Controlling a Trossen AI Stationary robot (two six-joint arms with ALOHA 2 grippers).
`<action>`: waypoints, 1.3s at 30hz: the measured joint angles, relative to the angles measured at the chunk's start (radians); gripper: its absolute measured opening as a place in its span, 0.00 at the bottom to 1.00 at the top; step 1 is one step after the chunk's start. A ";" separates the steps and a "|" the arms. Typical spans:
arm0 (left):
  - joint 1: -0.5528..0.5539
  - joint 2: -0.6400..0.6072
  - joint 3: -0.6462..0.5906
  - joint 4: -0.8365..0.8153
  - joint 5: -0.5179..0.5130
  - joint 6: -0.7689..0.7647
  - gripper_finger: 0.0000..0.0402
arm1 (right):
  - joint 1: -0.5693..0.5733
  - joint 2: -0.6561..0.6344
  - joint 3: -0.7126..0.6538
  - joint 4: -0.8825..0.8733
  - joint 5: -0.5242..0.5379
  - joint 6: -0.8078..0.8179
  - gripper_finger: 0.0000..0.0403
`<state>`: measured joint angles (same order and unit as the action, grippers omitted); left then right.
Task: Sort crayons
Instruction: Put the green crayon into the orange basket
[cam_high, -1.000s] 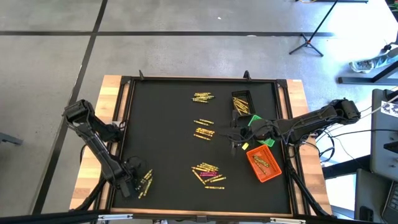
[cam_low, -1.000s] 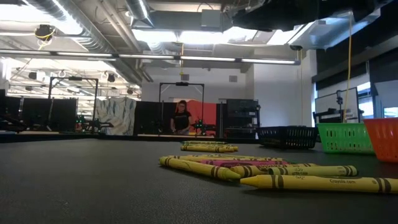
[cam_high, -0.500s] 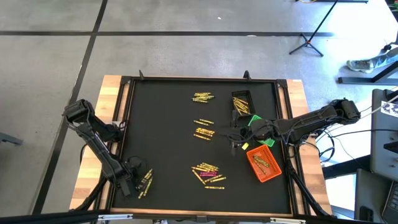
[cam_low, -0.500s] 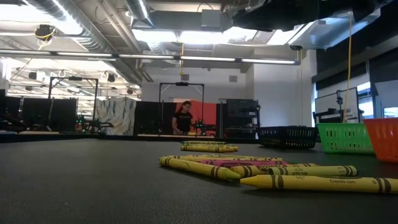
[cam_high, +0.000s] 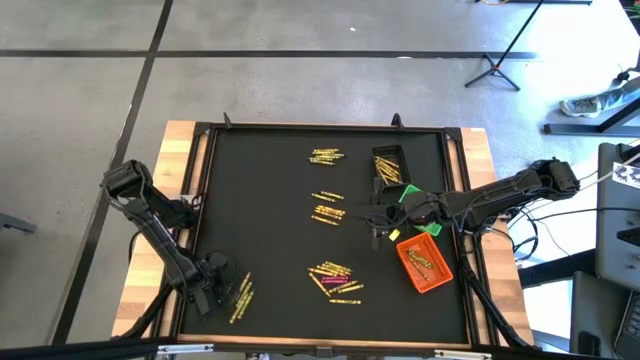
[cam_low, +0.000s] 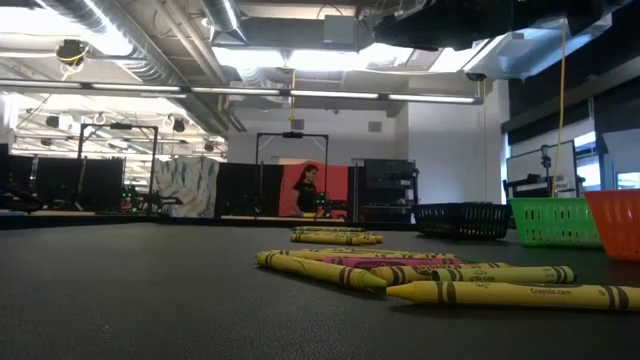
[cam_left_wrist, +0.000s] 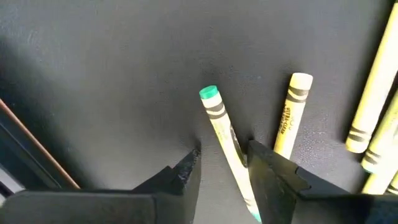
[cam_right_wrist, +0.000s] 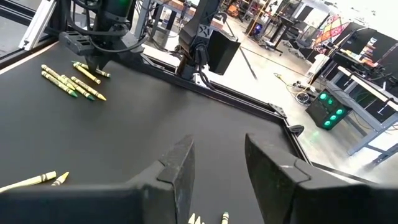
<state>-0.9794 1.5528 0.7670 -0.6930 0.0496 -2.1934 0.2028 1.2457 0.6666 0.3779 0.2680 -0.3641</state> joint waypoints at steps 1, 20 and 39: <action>0.000 0.000 0.000 -0.001 -0.008 0.004 0.27 | 0.000 0.000 0.000 0.000 0.000 0.000 0.34; 0.000 -0.002 0.005 -0.014 -0.084 0.174 0.04 | 0.000 0.000 0.000 -0.011 0.000 0.000 0.34; 0.202 -0.043 0.289 -0.106 -0.370 0.977 0.02 | 0.000 0.000 0.000 -0.022 -0.141 0.098 0.61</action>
<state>-0.7770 1.5101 1.0563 -0.7986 -0.3201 -1.2160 0.2024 1.2461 0.6662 0.3563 0.1272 -0.2659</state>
